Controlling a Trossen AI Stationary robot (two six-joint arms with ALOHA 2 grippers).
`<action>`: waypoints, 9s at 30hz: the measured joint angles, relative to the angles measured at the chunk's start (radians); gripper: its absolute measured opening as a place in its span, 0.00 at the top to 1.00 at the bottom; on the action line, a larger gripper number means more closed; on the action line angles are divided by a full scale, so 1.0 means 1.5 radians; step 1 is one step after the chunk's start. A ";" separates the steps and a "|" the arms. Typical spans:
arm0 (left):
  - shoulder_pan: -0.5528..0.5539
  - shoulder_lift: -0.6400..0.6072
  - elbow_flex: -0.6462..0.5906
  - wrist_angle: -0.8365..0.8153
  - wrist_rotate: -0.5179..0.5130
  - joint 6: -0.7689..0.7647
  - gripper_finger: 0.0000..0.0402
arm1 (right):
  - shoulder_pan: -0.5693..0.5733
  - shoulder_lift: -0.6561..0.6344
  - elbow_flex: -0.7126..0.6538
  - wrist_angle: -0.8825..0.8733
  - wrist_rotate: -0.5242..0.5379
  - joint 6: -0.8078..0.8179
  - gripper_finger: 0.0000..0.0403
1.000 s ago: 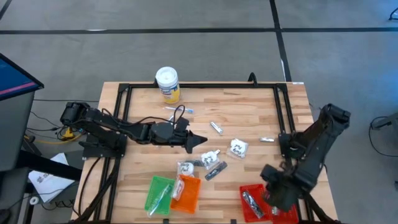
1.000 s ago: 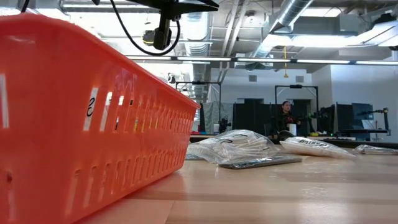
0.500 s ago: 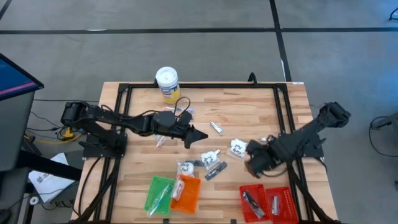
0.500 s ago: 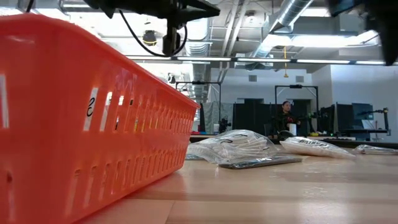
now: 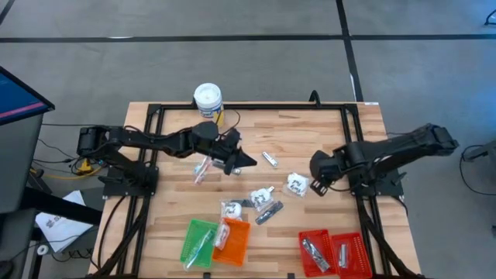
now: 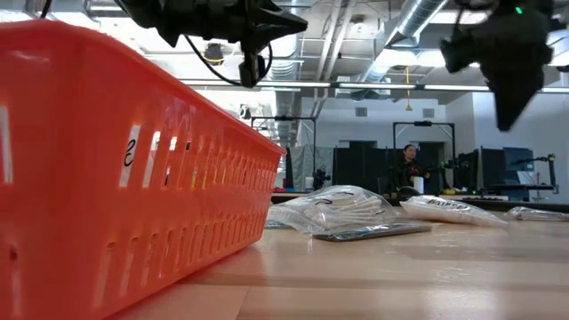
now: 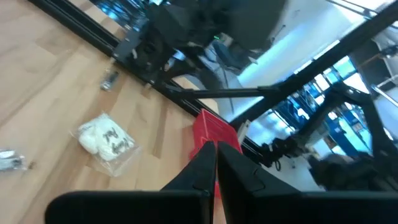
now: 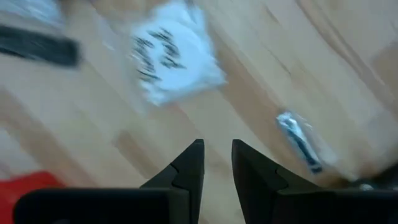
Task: Pick & Place Travel size toiletries
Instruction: Put the silver nail cutter into the right red basket, then put the white vanity pack into the orange basket
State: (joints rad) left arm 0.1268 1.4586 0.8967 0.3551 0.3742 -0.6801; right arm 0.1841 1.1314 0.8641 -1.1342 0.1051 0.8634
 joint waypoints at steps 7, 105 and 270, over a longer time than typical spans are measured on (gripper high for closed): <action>0.000 0.000 0.000 -0.002 0.001 0.014 0.98 | -0.033 -0.043 -0.032 -0.088 0.000 -0.090 0.81; 0.039 -0.001 0.000 -0.018 0.014 0.024 0.98 | -0.147 0.242 -0.128 0.299 -0.068 -0.084 0.60; -0.038 -0.001 0.000 -0.010 -0.036 -0.053 0.98 | 0.138 0.257 0.226 0.273 0.060 0.033 0.84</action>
State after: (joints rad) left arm 0.0692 1.4574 0.8967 0.3401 0.3202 -0.7601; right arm 0.3905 1.5169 1.2026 -0.7250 0.1946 0.9124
